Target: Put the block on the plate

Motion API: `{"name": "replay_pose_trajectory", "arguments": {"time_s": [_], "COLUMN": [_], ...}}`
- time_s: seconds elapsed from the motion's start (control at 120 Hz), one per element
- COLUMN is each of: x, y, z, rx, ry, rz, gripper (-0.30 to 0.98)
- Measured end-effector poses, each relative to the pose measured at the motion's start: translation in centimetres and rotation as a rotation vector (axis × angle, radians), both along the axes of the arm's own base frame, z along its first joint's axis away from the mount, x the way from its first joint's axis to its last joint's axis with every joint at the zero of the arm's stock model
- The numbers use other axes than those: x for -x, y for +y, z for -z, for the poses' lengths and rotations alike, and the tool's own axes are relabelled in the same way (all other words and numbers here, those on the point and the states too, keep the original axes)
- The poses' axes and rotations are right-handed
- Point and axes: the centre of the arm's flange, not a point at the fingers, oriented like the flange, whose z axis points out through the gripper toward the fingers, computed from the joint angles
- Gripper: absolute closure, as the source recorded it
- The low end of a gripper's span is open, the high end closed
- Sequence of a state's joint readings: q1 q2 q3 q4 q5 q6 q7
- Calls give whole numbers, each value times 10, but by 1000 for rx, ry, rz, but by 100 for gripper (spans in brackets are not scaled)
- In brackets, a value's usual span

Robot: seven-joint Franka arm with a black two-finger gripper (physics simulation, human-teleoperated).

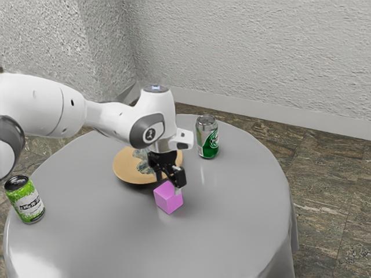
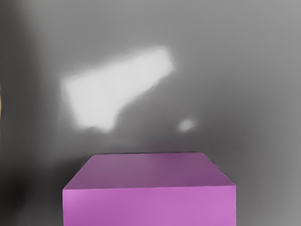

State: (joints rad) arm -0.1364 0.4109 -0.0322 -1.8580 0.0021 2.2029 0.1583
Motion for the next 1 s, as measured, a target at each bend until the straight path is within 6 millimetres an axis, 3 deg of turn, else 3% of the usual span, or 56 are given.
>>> {"name": "replay_pose_trajectory", "arguments": {"time_s": [0.225, 0.433, 0.575, 0.683, 0.808, 1.0], "x": [1, 2, 1, 1, 0, -7], "y": [-1, -1, -1, -2, -2, 6], "z": [23, 31, 30, 28, 9, -52], "rx": [0, 0, 0, -4, -2, 11], "ry": [15, 21, 17, 13, -11, -82], "rz": [-2, -3, -4, -3, -3, -23], "gripper": [0, 0, 27, 27, 27, 30]}}
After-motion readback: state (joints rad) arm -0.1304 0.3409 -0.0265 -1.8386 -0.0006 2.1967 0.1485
